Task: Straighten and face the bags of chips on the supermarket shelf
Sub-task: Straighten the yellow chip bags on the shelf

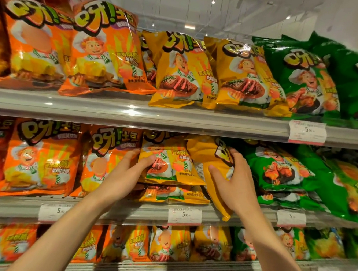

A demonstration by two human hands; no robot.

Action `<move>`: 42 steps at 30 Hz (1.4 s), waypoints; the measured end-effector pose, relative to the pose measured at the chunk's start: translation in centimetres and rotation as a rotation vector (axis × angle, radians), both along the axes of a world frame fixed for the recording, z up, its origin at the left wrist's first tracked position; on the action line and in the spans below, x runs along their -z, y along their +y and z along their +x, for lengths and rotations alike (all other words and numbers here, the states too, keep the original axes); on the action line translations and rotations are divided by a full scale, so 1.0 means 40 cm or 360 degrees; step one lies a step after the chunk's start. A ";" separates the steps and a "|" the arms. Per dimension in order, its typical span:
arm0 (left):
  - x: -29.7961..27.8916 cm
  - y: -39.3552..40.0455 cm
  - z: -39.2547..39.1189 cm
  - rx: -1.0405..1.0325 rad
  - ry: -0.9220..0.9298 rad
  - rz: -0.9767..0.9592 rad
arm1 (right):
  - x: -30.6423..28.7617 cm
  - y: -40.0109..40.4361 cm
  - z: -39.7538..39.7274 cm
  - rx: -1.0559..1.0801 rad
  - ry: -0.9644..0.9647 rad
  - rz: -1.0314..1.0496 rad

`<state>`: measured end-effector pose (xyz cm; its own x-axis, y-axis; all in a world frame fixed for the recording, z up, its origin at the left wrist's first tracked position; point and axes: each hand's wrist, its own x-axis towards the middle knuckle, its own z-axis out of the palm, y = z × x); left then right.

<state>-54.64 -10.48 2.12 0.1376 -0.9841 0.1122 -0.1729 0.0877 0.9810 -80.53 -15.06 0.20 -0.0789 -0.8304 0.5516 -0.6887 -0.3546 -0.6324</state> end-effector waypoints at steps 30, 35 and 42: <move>0.003 0.009 0.001 0.0012 0.0113 -0.0058 | 0.045 -0.032 0.007 0.0192 -0.0136 -0.0252; 0.003 0.011 0.009 0.0012 0.0095 -0.0051 | 0.050 -0.075 0.041 0.0480 -0.0011 -0.0269; 0.002 0.009 0.010 0.0011 0.0087 -0.0062 | 0.015 -0.036 -0.011 0.0156 0.0410 -0.0018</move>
